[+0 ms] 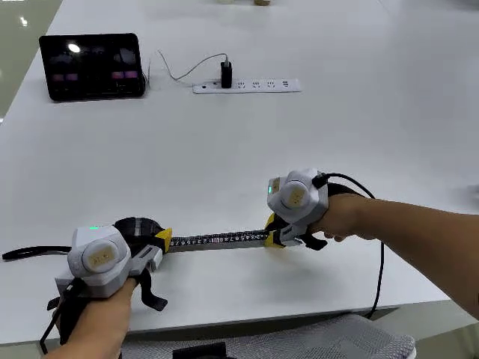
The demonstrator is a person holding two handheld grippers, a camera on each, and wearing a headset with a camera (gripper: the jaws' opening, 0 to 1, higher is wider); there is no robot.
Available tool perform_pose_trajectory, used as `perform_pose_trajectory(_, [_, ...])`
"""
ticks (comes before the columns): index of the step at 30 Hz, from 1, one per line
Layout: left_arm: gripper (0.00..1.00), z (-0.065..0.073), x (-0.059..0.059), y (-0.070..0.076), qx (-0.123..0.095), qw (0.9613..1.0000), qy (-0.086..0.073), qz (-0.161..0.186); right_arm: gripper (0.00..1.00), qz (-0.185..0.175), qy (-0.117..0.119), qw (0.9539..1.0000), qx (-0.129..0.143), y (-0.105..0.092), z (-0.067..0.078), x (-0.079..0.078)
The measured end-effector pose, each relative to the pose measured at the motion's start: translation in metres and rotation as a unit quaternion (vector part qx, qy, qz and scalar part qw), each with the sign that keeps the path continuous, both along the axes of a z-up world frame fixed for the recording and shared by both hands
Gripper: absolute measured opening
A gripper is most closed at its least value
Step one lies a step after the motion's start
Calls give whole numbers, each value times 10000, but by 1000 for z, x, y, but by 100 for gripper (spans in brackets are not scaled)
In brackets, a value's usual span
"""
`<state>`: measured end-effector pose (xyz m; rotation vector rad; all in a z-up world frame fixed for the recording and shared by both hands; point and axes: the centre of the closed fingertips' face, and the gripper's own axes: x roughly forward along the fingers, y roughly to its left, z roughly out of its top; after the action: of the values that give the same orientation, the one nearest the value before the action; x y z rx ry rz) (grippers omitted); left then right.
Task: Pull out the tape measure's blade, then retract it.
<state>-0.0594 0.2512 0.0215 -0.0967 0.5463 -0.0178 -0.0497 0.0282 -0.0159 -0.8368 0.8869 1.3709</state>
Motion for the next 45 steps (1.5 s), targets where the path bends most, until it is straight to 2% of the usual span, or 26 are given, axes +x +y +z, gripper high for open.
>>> perform_pose_trajectory(27, [59,1,-1,1,-22,10000,13,-20,11,-7,30,10000,48,11,-4,-1])
perform_pose_trajectory(45, [60,0,1,1,-16,10000,13,-13,11,16,59,9999,156,17,-2,-2])
